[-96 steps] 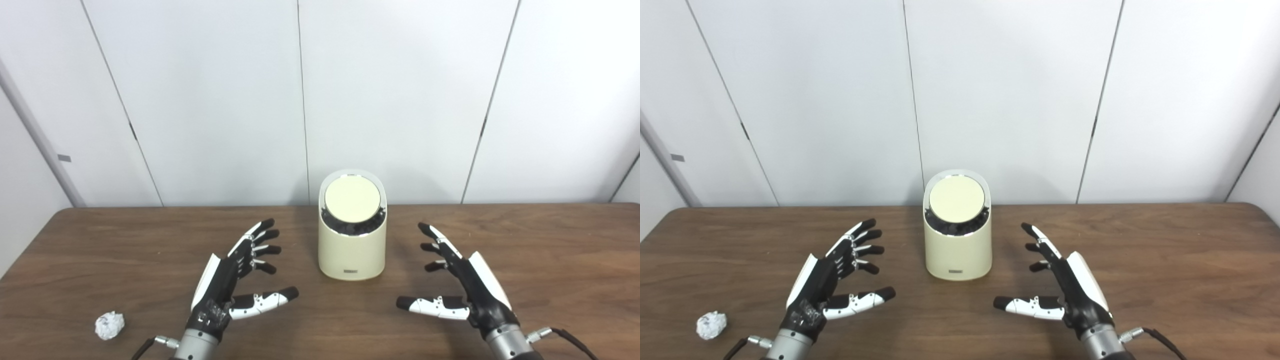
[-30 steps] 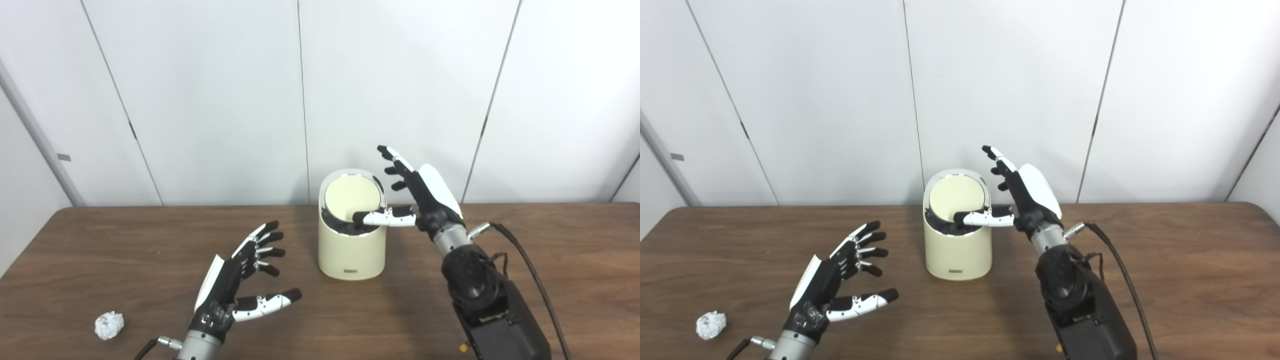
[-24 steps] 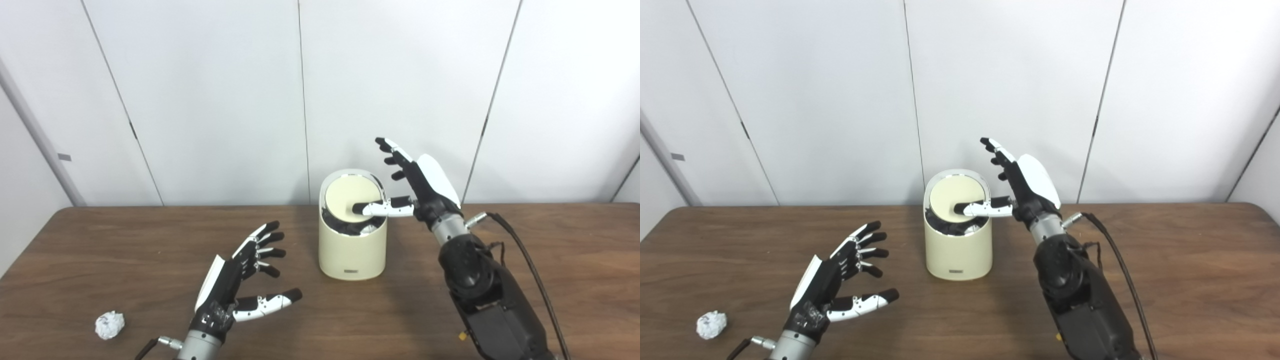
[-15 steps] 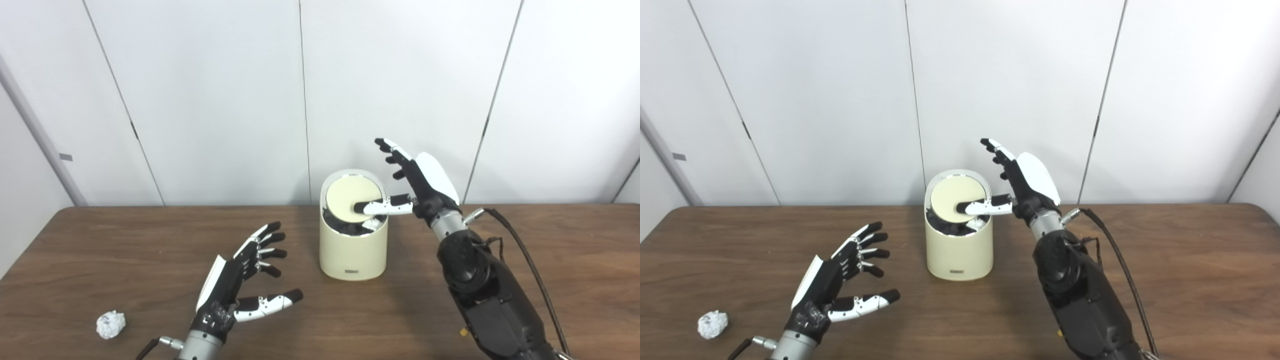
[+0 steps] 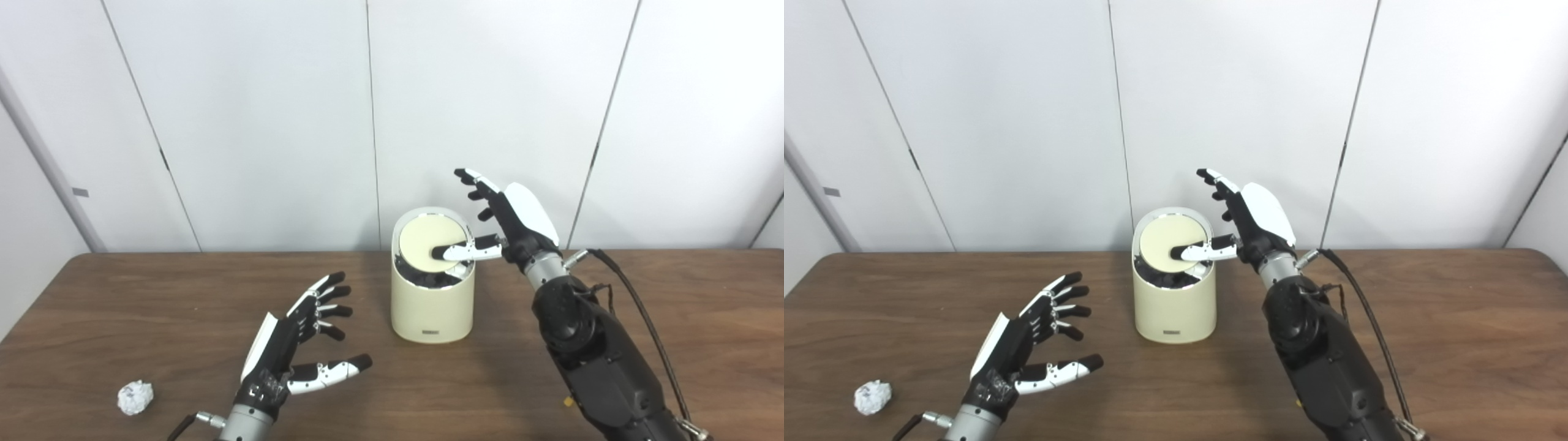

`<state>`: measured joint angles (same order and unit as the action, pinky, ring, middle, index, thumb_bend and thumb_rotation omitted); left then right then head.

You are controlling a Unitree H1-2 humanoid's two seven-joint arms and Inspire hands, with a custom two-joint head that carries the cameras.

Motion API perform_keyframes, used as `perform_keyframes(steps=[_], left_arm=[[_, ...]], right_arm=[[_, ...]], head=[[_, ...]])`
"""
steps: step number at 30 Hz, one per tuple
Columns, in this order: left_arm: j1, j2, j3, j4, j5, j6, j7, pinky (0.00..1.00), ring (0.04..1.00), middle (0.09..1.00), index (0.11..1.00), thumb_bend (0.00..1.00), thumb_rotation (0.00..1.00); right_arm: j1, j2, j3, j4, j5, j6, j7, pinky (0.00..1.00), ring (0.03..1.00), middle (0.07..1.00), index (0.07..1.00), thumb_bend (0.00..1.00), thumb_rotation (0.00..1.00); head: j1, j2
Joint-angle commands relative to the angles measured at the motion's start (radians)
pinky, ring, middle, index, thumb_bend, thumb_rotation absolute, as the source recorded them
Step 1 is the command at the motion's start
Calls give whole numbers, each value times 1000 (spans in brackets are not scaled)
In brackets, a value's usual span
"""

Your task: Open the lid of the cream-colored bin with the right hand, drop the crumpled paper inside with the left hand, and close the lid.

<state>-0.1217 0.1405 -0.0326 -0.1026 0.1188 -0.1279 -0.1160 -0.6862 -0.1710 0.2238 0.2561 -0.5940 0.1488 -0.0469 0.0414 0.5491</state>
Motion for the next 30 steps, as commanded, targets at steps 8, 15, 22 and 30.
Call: perform_keyframes(steps=[8,15,22,30], left_arm=[[-10,-4,-2,-44,4,-9,13,595,748,849,909,733,67],[-6,-6,-3,-49,4,-6,12,598,752,851,909,735,81],[-3,-10,-3,-50,3,-5,14,593,748,851,909,732,82],[5,-9,-2,-67,3,7,12,599,754,853,910,732,86]], right_arm=[[-39,-39,55,-30,-59,5,21,656,828,900,893,865,206],[-43,-75,111,-51,-135,13,41,676,835,922,906,878,202],[-51,-154,229,-59,-334,-9,29,688,825,928,898,916,202],[-47,-167,253,-62,-407,5,77,731,866,937,896,915,175]], head=[[2,8],[3,15],[4,19],[11,28]])
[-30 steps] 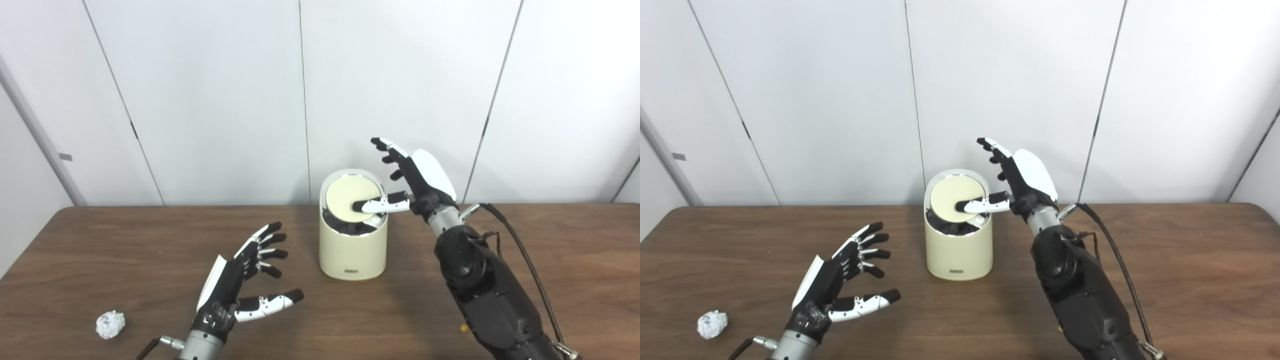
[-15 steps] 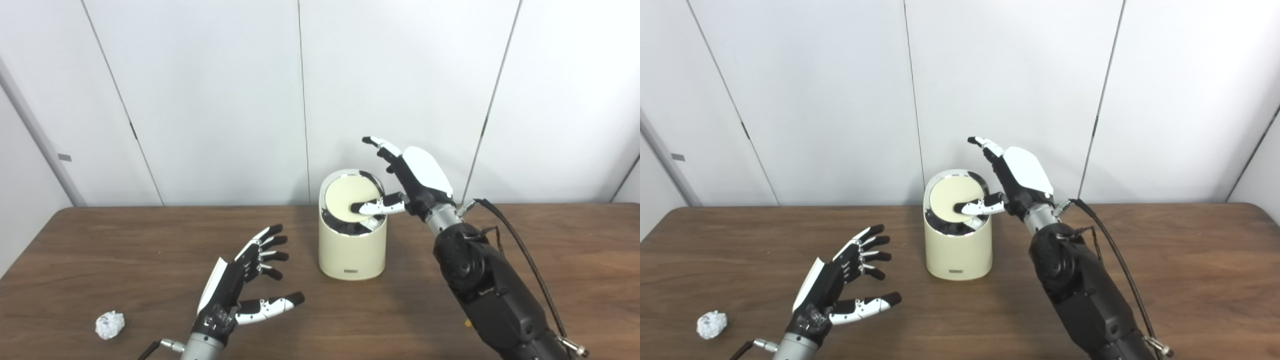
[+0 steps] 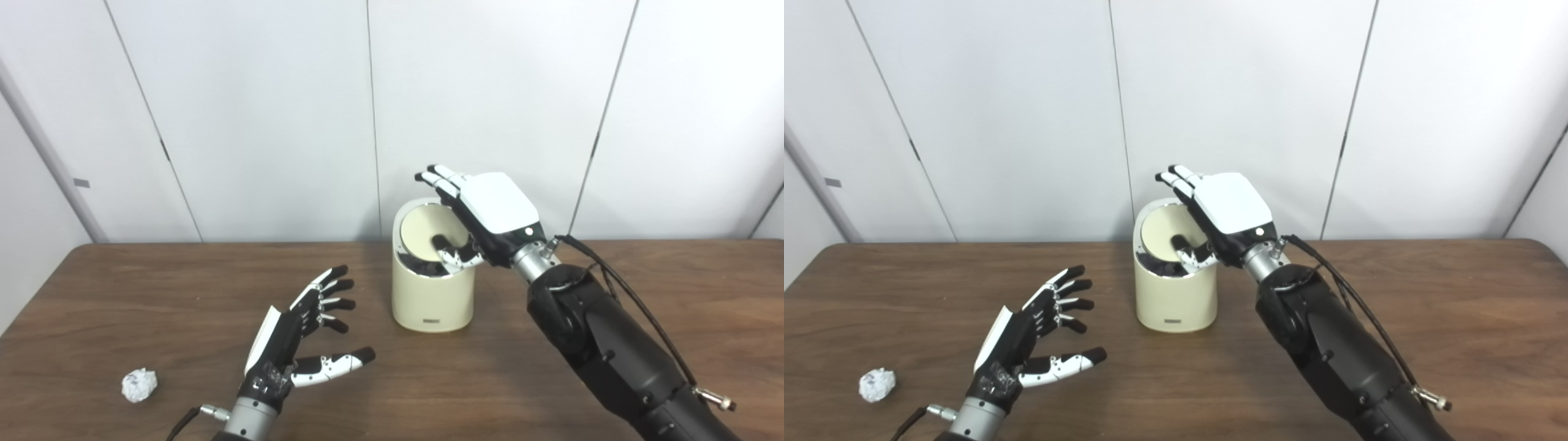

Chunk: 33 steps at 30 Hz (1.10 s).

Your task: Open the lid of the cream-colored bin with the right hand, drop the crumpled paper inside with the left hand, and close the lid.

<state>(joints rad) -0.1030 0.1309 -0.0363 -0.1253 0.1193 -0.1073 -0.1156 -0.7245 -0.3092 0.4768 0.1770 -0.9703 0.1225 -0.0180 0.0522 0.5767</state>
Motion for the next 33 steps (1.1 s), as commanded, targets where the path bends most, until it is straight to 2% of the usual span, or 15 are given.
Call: perform_keyframes(steps=[1,9,20,24,29,33], left_arm=[[-13,1,2,-46,2,-13,12,599,754,854,911,730,87],[-10,4,3,-48,7,-12,13,590,748,853,910,730,78],[-18,5,2,-39,5,-15,11,597,747,849,909,730,86],[-20,5,2,-42,6,-8,11,602,752,851,910,729,86],[-23,6,0,-33,10,-19,13,600,750,849,909,734,95],[-26,3,-1,-30,8,-17,13,602,752,850,910,738,97]], right_arm=[[-9,-28,-1,19,-37,33,54,729,860,934,891,924,172],[-11,-22,-1,20,-63,62,101,718,846,926,885,917,194],[-8,-15,-23,14,-52,63,110,722,841,922,885,913,203],[11,35,-121,-9,88,68,89,753,840,906,886,857,180],[22,119,-278,-44,277,95,58,641,802,874,894,745,223],[19,128,-320,-61,322,85,31,630,788,888,910,703,279]], head=[[1,1],[-1,2],[-2,-6],[-4,-9],[-7,-10],[-10,-11]])
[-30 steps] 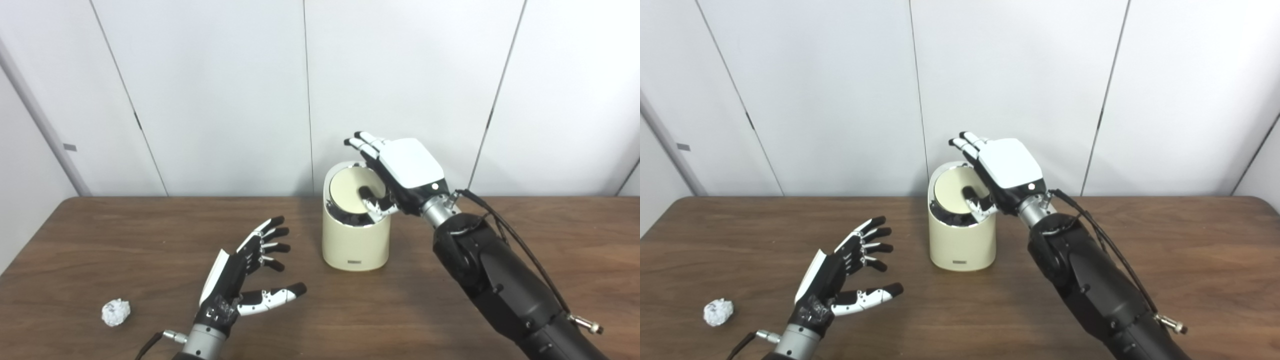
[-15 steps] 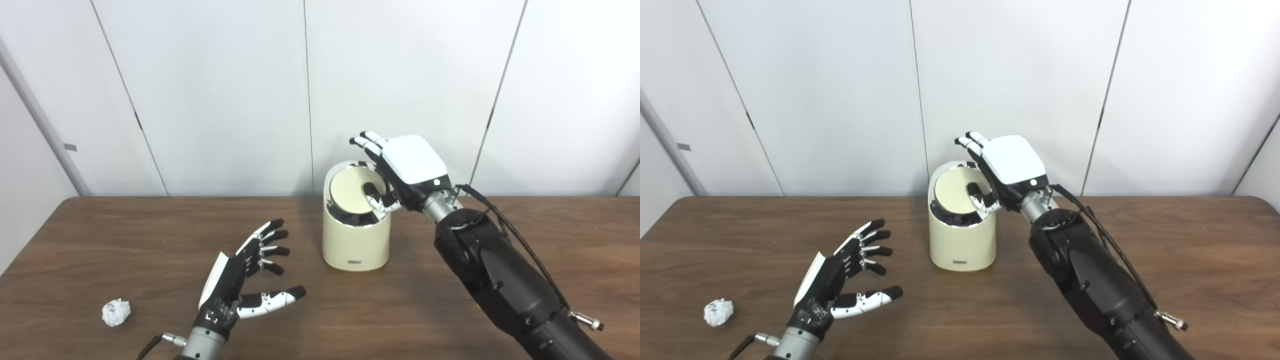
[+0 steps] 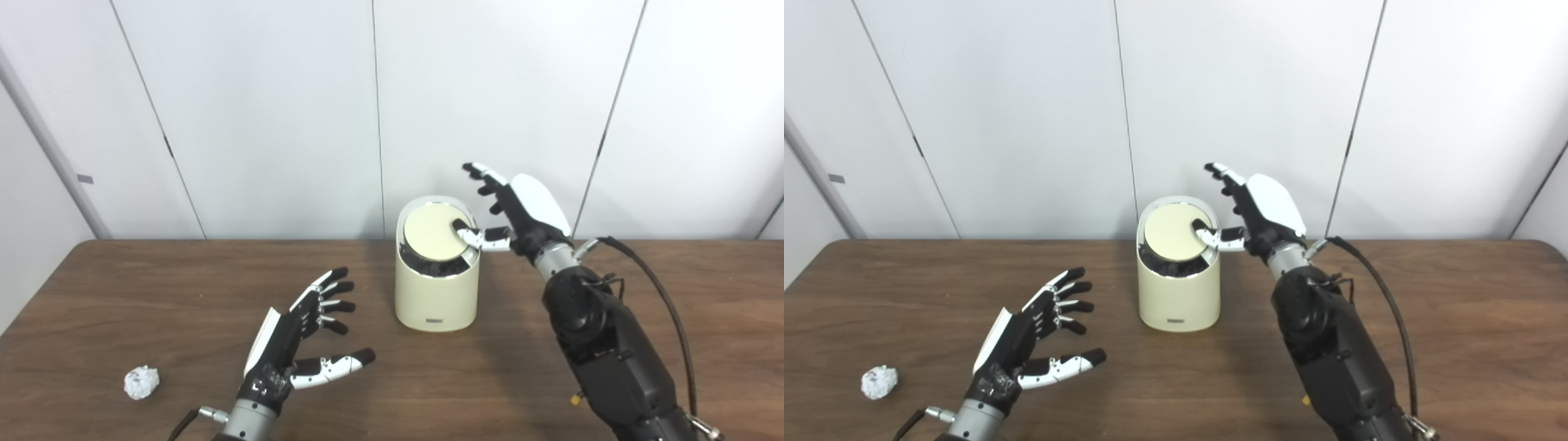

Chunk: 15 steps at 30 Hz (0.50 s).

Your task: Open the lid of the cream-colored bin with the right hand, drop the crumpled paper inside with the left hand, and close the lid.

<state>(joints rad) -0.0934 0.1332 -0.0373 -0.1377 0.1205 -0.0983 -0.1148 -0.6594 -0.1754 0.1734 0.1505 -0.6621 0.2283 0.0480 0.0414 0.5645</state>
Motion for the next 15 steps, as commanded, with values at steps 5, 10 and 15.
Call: perform_keyframes(steps=[5,10,15], left_arm=[[-38,-3,-2,-13,3,-23,12,604,753,849,909,740,95],[-40,-3,-2,-9,0,-30,12,607,756,851,909,739,111],[-42,-1,1,-7,0,-38,14,593,750,851,907,736,102]], right_arm=[[-34,3,-53,-51,70,-33,-67,616,776,863,899,684,335],[-14,10,-92,-54,145,-68,-106,630,794,854,877,659,418],[39,1,-105,-62,172,-101,-142,613,781,842,862,644,479]], head=[[2,-1],[2,-1],[0,-2]])
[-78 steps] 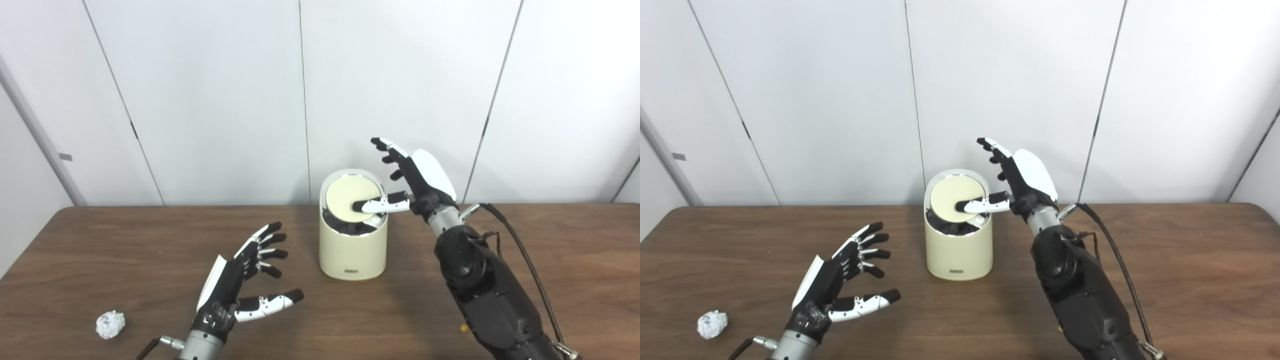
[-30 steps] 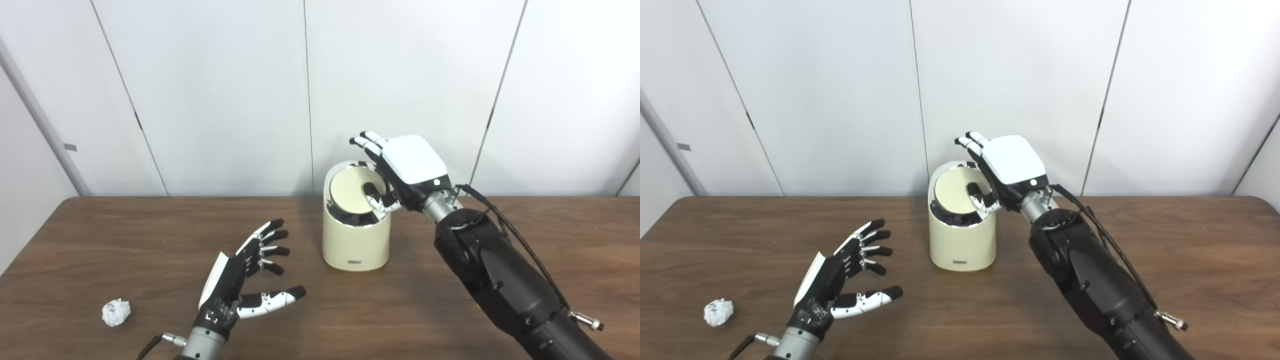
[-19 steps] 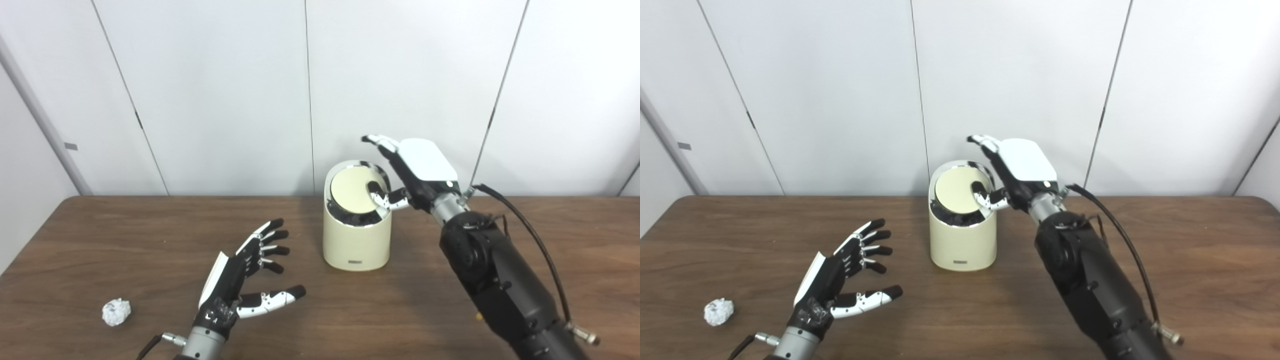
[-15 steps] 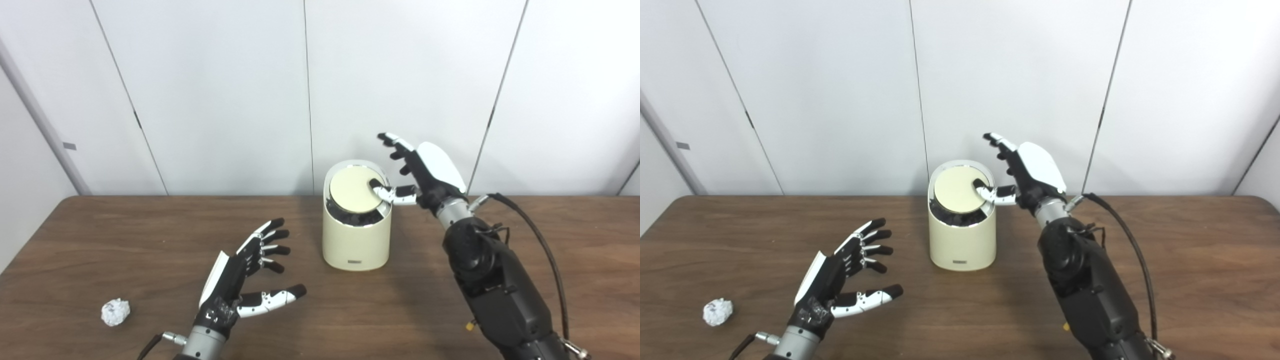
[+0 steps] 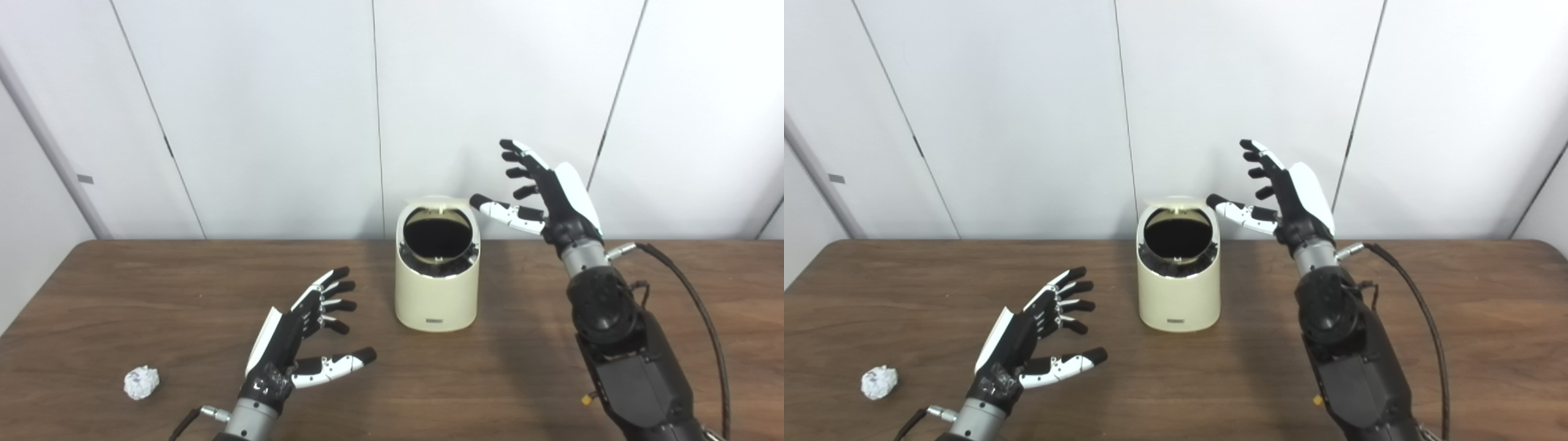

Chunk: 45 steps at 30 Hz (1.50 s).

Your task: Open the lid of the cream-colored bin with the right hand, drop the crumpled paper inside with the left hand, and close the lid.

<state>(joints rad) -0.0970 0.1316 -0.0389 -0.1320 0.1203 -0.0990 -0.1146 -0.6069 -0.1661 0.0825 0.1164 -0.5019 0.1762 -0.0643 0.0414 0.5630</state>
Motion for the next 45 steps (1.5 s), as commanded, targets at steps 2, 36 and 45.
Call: perform_keyframes(steps=[2,36,45], left_arm=[[-39,1,4,-13,0,-39,15,589,748,851,907,734,90],[-44,-71,-25,-28,164,-46,109,574,761,846,877,757,102],[-31,29,22,-266,290,122,42,544,681,761,788,709,61]], right_arm=[[18,-12,-21,-28,31,-77,-39,588,764,841,854,643,506],[370,-111,-48,-189,221,-140,113,620,830,920,886,781,474],[359,-121,-50,-203,211,-139,132,463,795,899,881,827,563]], head=[[0,0],[459,-91],[477,-88]])
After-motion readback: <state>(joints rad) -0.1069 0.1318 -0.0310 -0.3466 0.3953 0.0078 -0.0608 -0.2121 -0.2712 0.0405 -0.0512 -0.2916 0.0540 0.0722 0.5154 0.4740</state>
